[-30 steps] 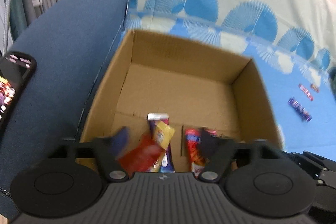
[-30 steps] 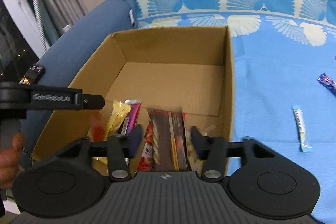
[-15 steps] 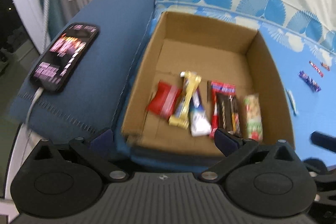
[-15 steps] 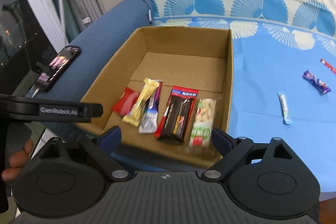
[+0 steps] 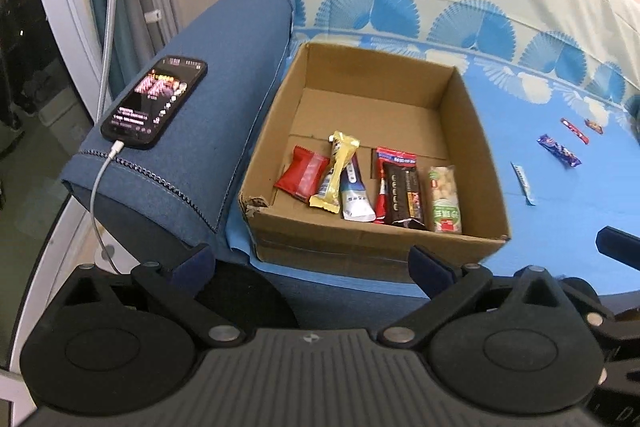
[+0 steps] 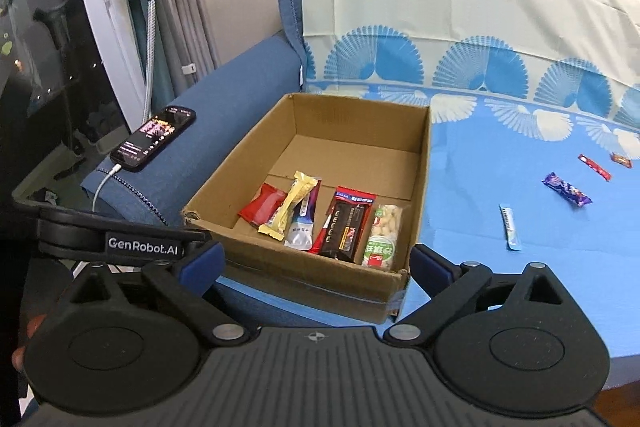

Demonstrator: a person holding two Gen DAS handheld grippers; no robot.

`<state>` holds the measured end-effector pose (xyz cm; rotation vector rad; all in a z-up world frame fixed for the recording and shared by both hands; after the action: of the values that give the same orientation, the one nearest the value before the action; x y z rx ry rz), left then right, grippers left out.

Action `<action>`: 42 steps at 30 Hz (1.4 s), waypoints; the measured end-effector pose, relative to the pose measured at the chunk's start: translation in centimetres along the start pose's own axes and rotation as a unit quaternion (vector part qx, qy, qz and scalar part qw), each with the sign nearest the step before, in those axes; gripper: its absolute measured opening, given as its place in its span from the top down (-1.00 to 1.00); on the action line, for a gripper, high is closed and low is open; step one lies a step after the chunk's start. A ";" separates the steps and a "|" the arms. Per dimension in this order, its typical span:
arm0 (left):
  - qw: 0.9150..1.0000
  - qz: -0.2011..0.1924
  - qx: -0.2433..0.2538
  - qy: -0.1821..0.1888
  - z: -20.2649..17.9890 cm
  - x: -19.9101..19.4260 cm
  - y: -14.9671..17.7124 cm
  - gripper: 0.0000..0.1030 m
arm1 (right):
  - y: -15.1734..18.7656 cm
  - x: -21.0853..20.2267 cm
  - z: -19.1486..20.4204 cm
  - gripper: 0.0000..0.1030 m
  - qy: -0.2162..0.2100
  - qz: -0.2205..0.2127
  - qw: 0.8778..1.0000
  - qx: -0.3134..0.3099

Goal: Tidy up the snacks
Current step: 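Open both tools to drop the snacks in the box and withdraw, then reach both tools toward the blue stick packet and wrapped candy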

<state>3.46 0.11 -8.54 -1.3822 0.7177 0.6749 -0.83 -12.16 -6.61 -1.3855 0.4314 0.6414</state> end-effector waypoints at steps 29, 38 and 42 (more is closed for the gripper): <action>0.999 -0.051 0.018 0.002 -0.6 -5.2 1.7 -0.99 | 1.0 -5.5 0.4 -0.92 0.005 -0.055 0.998 0.007; 0.998 -0.054 0.019 -0.001 -0.5 -5.5 1.9 -0.99 | 1.1 -5.8 0.6 -0.92 0.006 -0.058 0.998 0.001; 0.998 -0.054 0.021 -0.002 -0.5 -5.6 1.9 -0.99 | 1.2 -5.9 0.6 -0.93 0.006 -0.059 0.998 0.000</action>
<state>-1.51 -0.29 -5.38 -1.3710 0.6460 0.5744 -6.09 -12.46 -3.69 -1.4039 0.3572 0.5361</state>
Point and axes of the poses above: each gripper's, at about its wrist camera, not at the fingertips, and x roughly the way its jaws point, z to its left, y to its underside, the point moved 8 cm from there along x, roughly the way its jaws point
